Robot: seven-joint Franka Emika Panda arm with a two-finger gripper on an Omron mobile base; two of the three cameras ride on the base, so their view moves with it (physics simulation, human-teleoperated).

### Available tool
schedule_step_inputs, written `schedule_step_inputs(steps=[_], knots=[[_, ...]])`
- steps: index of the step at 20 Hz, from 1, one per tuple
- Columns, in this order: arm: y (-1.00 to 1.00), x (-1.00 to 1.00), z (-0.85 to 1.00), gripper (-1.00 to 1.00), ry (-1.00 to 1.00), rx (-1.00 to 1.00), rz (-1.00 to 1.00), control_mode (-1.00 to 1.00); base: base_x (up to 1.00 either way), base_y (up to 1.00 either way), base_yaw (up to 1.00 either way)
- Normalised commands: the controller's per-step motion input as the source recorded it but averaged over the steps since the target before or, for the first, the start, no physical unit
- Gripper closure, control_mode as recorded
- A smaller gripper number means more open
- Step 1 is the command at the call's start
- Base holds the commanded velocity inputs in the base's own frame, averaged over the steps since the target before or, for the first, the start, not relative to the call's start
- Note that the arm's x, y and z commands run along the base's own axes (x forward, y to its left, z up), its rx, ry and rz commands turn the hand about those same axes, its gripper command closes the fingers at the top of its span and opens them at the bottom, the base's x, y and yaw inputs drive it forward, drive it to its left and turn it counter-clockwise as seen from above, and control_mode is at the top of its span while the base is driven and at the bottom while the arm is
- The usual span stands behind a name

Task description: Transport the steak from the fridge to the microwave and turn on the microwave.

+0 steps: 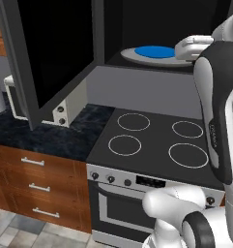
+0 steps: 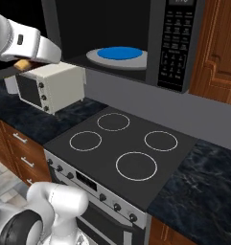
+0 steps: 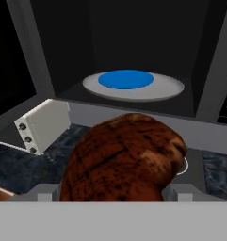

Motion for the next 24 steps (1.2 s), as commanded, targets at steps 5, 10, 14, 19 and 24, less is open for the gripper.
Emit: schedule_step_inputs(steps=[5, 10, 14, 19, 24], knots=[[-0.14, 0.51, -0.32, 1.00, -0.08, -0.02, 0.00, -1.00, 0.00, 0.00, 0.00], [-0.09, 0.43, -0.30, 1.00, -0.17, -0.06, 0.00, -1.00, 0.00, 0.00, 0.00], [-0.02, 0.52, -0.11, 1.00, -0.06, 0.00, 0.00, -1.00, 0.00, 0.00, 0.00], [-0.04, 0.66, 0.01, 1.00, 0.00, 0.00, 0.00, -1.00, 0.00, 0.00, 0.00], [-0.05, 0.57, 0.15, 1.00, 0.03, 0.01, 0.00, -1.00, 0.00, 0.00, 0.00]])
